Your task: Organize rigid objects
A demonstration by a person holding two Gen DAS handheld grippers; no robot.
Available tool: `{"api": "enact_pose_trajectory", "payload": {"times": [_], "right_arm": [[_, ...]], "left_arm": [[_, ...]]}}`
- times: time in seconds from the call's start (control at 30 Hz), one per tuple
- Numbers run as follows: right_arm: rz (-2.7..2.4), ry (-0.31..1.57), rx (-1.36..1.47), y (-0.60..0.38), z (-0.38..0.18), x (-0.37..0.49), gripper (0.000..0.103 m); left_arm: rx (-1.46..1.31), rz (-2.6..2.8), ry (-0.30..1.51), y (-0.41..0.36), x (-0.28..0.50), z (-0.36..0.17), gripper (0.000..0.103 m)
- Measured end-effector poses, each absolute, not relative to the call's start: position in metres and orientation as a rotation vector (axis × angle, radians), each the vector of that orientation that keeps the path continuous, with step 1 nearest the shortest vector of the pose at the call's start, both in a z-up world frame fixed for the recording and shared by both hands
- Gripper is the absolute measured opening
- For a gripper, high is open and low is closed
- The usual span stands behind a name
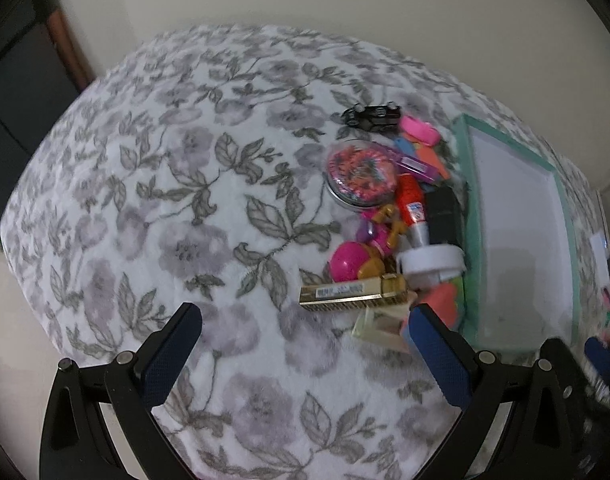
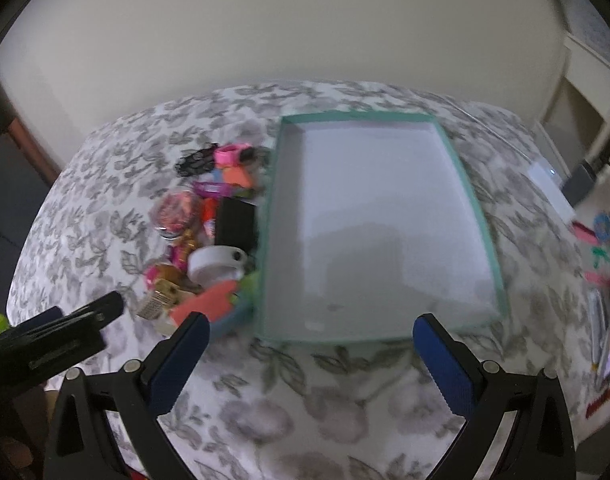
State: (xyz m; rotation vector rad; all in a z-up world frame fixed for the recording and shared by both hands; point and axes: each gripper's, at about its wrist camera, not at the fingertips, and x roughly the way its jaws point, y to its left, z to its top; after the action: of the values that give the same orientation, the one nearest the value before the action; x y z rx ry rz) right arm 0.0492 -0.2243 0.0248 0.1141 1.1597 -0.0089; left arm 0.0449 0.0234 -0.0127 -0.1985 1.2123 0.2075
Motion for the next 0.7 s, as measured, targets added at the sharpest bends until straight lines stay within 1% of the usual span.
{"api": "enact_pose_trajectory", "payload": {"times": [0.23, 0.5, 0.7], "right_arm": [[0.043, 1.239, 0.159, -0.201, 0.005, 0.077, 0.097], [0.037, 1.265, 0.129, -0.196, -0.012, 0.093, 0.097], [0.016, 1.298, 0.165, -0.207, -0.027, 0.092, 0.097]], "left_arm": [[-0.308, 0.238, 1.278, 0.036, 0.068, -0.032, 0.103], [-0.362, 0.255, 1.278, 0.036, 0.095, -0.05, 0.103], [-0.298, 0.214, 1.308, 0.019, 0.105, -0.07, 0.103]]}}
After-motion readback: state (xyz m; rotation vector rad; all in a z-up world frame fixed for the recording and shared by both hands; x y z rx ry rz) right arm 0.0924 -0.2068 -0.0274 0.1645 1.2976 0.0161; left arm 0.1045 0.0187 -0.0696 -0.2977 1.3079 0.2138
